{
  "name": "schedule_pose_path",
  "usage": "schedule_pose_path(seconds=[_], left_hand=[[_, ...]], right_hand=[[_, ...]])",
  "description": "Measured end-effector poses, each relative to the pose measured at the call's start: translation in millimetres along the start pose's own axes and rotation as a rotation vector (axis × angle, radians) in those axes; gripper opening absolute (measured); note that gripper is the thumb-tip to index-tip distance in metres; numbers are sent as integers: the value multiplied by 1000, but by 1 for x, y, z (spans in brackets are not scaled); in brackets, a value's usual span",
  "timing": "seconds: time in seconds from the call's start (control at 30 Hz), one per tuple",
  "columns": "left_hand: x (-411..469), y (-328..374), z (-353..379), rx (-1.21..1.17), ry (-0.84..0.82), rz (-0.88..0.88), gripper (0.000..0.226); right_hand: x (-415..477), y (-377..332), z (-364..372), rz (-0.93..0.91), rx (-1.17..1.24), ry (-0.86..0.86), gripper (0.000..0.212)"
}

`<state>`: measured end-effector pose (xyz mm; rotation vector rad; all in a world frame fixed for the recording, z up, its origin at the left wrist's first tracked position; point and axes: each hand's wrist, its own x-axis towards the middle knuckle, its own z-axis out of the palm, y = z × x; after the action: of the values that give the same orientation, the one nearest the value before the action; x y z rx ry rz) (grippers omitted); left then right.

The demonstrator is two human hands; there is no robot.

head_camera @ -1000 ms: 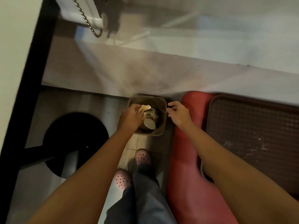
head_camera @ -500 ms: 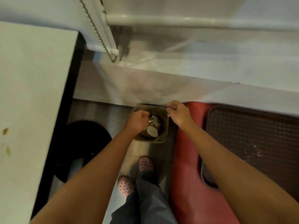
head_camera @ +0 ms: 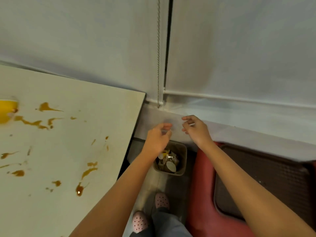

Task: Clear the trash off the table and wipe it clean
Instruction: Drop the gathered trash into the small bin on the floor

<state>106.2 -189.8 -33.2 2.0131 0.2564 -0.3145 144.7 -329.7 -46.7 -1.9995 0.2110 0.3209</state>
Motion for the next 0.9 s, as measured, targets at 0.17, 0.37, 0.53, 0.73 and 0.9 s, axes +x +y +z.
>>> schedule_pose_path(seconds=[0.17,0.37,0.53,0.73,0.9], left_hand=[[-29,26,-61,0,149,106,29],[-66,22,-137,24,352,135,27],[-105,2,-195,10,533,97,24],[-155,-32,-244,-50,684,25,22],[-192,-60,-268,-84,780,-19,20]], right_hand=[[-21,-56,7,-110,6,-26,18],[-45,-121,49,-252,-4,-132,15],[-65,-168,101,-352,-11,-227,15],[-94,-204,155,-432,-17,-387,19],[-118,-217,188,-476,-56,-471,16]])
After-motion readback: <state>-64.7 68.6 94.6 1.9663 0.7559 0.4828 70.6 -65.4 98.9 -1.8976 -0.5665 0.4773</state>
